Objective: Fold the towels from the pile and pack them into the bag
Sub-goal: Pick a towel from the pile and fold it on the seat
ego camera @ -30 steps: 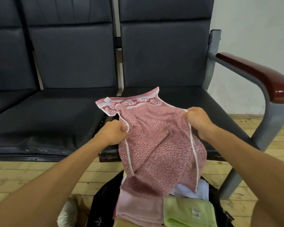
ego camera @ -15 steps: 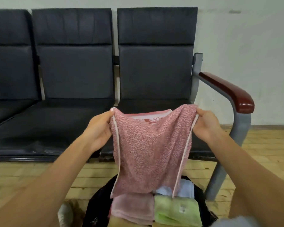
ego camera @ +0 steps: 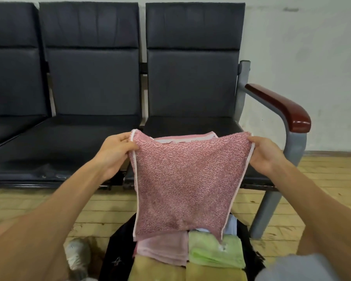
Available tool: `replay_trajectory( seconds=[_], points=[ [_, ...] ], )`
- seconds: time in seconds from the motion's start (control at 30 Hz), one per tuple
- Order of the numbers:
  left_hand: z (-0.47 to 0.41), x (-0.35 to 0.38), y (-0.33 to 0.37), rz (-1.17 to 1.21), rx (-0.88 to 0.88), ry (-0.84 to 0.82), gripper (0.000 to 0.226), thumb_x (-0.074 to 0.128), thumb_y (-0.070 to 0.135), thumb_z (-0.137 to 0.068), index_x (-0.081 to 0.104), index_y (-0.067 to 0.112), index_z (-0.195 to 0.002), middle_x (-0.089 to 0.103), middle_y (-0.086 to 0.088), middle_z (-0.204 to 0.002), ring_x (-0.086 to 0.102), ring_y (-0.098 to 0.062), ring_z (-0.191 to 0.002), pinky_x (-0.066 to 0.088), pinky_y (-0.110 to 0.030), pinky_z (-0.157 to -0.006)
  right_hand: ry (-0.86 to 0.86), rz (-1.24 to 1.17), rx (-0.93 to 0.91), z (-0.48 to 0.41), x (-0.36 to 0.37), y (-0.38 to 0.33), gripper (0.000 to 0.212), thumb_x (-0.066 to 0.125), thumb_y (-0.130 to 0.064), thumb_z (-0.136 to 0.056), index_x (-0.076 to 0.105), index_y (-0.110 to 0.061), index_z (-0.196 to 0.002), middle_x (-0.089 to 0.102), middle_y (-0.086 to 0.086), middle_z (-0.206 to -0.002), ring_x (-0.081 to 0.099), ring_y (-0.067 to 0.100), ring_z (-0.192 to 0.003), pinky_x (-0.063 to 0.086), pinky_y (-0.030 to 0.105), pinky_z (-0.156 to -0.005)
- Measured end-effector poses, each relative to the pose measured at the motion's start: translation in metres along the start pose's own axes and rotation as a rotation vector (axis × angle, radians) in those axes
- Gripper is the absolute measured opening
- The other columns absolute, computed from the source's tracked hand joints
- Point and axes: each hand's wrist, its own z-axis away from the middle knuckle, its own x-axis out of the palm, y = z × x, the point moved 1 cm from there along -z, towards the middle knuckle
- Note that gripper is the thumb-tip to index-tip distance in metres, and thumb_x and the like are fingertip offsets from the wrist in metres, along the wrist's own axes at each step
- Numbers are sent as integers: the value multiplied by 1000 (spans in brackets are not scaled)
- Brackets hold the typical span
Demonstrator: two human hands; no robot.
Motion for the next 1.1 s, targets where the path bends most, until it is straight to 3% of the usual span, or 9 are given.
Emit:
replay_trajectory(
  seconds=[0.1,0.2,0.3,0.43,0.6,0.73,0.83,0.97,1.1],
  points=[
    [3,6,0,-14,40,-1,39,62,-17,-80,66,9,-109,72,-9,-102,70,-20,-93,58,-26,-75,-41,-22,-31,3,-1,-3,34,52,-13,-99,54,-6,-132,64,12,-121,63,24,-108,54,36,-85],
    [1,7,-5,-136,84,106,39,61,-13,-84,65,10,-115,71,-6,-101,68,-19,-93,55,-28,-77,-32,-12,-71,4,1,-3,32,52,-14,-100,57,-7,-130,63,10,-123,61,24,-109,52,37,-91],
    [0,7,-10,-199,120,178,28,53,-4,-93,67,13,-111,69,-5,-96,66,-19,-89,54,-34,-80,12,15,-103,3,4,-1,19,50,-13,-100,62,-12,-115,63,7,-119,60,22,-108,51,36,-94],
    [0,5,-14,-473,238,176,21,49,8,-98,68,14,-95,66,-7,-79,57,-18,-69,43,-32,-63,48,10,-146,2,8,1,20,47,-14,-102,59,-13,-118,62,5,-118,60,22,-109,51,35,-92],
    [-5,-2,-20,-720,199,199,21,37,24,-104,53,11,-103,56,3,-85,53,-10,-74,41,-29,-61,96,13,-198,-1,8,-2,16,48,-12,-101,60,-15,-111,62,6,-118,59,21,-110,51,35,-91],
    [-7,-6,-21,-830,204,225,26,36,24,-104,55,7,-104,62,-10,-86,60,-26,-76,48,-42,-67,131,53,-240,0,8,-4,15,49,-13,-101,61,-16,-109,62,5,-117,60,21,-109,51,35,-93],
    [-8,-8,-21,-838,210,228,31,38,22,-103,58,1,-94,64,-17,-82,61,-33,-74,47,-43,-64,147,103,-271,-2,7,-4,14,50,-13,-101,62,-16,-108,63,6,-115,60,22,-109,51,38,-96],
    [-12,-12,-21,-675,110,164,41,37,23,-101,58,-11,-91,65,-29,-91,63,-41,-82,52,-55,-79,201,181,-307,-5,5,-4,21,52,-15,-100,61,-12,-119,62,4,-118,59,22,-112,49,41,-101],
    [-5,-6,-11,-357,1,71,38,41,22,-101,65,-8,-103,67,-23,-104,63,-37,-102,52,-47,-94,262,314,-382,-3,4,-5,26,49,-16,-102,59,-10,-125,59,1,-114,55,16,-107,47,27,-90]
  ],
)
